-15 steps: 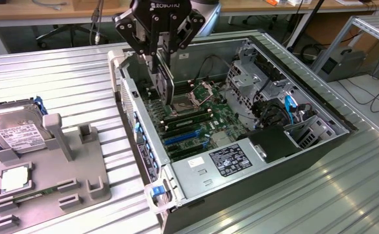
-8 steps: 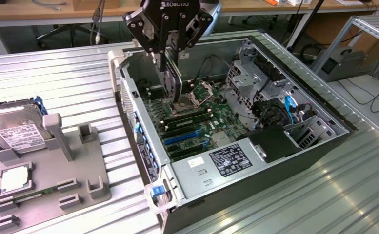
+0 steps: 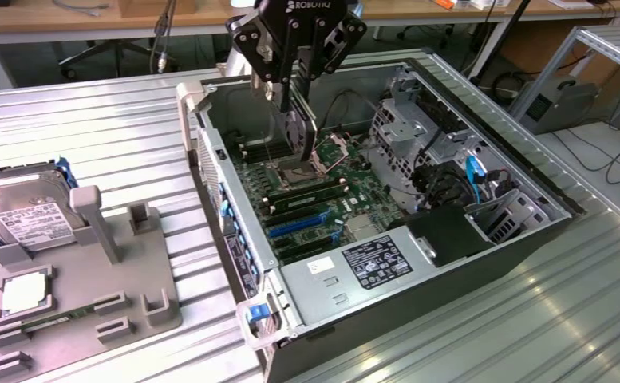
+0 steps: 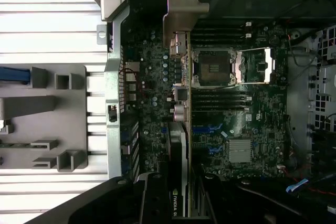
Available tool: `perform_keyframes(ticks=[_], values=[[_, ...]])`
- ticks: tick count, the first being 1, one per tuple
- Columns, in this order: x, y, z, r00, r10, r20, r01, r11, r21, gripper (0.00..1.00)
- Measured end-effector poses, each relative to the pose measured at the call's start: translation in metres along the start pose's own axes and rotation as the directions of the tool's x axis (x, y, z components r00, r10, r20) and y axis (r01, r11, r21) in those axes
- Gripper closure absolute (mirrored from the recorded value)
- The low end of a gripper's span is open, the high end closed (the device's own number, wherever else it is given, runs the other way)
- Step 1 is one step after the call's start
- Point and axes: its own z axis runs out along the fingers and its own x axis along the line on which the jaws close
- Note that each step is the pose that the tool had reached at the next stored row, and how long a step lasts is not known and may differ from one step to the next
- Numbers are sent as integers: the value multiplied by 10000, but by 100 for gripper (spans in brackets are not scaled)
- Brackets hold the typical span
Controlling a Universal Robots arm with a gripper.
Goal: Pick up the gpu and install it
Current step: 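Pick up the gpu and move the gpu toward the slot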
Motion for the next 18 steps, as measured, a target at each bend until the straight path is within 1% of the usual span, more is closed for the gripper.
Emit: perform_keyframes(ticks=[12, 13, 14, 15, 18], values=[[-7, 0, 2, 10000, -1, 0, 1, 10000, -5, 73], [-9, 0, 3, 10000, 0, 0, 0, 10000, -17, 73], [-9, 0, 7, 10000, 2, 0, -2, 10000, -49, 73], [-13, 1, 10, 10000, 1, -1, -1, 10000, -68, 73], [-63, 1, 15, 10000, 2, -1, -2, 10000, -87, 73]])
